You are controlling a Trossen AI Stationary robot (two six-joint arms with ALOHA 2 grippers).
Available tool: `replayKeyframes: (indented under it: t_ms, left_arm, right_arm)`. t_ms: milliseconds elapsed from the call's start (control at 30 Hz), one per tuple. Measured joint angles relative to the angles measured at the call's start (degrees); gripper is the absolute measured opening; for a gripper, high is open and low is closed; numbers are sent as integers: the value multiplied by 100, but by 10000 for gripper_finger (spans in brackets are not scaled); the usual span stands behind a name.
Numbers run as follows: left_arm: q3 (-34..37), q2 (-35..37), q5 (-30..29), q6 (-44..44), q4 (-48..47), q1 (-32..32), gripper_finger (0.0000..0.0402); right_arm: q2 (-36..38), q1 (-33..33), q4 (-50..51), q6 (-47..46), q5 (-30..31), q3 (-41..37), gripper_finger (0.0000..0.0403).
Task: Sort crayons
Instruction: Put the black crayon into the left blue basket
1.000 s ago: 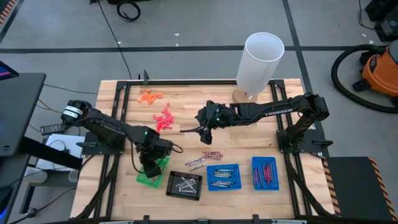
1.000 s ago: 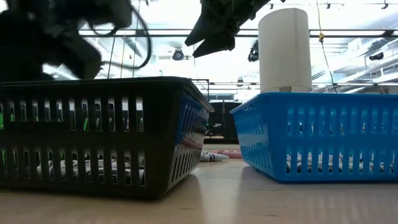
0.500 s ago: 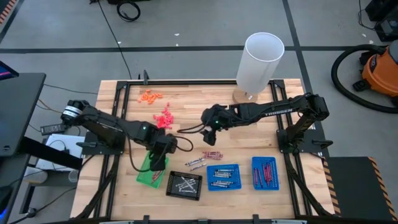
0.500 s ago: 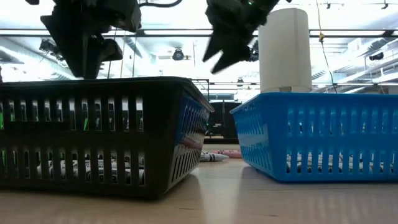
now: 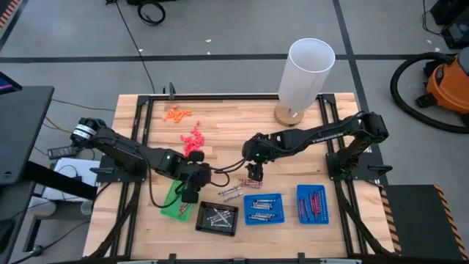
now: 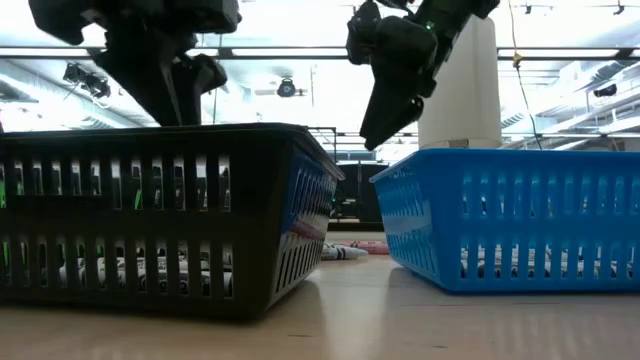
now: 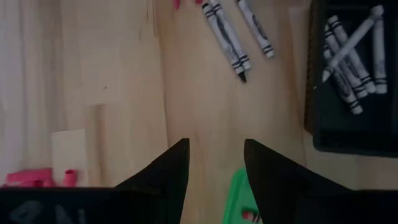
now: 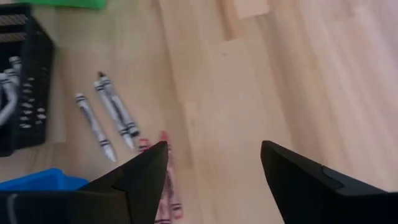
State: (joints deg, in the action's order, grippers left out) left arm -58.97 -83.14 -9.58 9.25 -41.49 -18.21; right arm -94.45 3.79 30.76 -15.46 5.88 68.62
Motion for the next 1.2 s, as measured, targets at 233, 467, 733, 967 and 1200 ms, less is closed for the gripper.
replayKeyframes:
  t_ms: [233, 467, 733, 967, 1200]
  left_arm:
    - [786, 479, 15, 522, 599, -146, 150]
    - [1452, 1224, -456, 1563, 1235, -152, 142]
    - [1814, 1608, -632, 2142, 1673, -197, 142]
    - [1976, 1605, -645, 2293, 2167, -189, 142]
    - [2071, 1180, -644, 2464, 3316, -50, 142]
  right_arm:
    - [-7, 2, -886, 294, -350, -473, 254]
    - [-15, -59, -2131, 303, -388, -1001, 254]
    - [-28, -131, -2327, 443, -406, -955, 250]
    - [-621, -77, -2444, 437, -578, -960, 245]
    - [-550, 83, -1968, 435, -28, -952, 234]
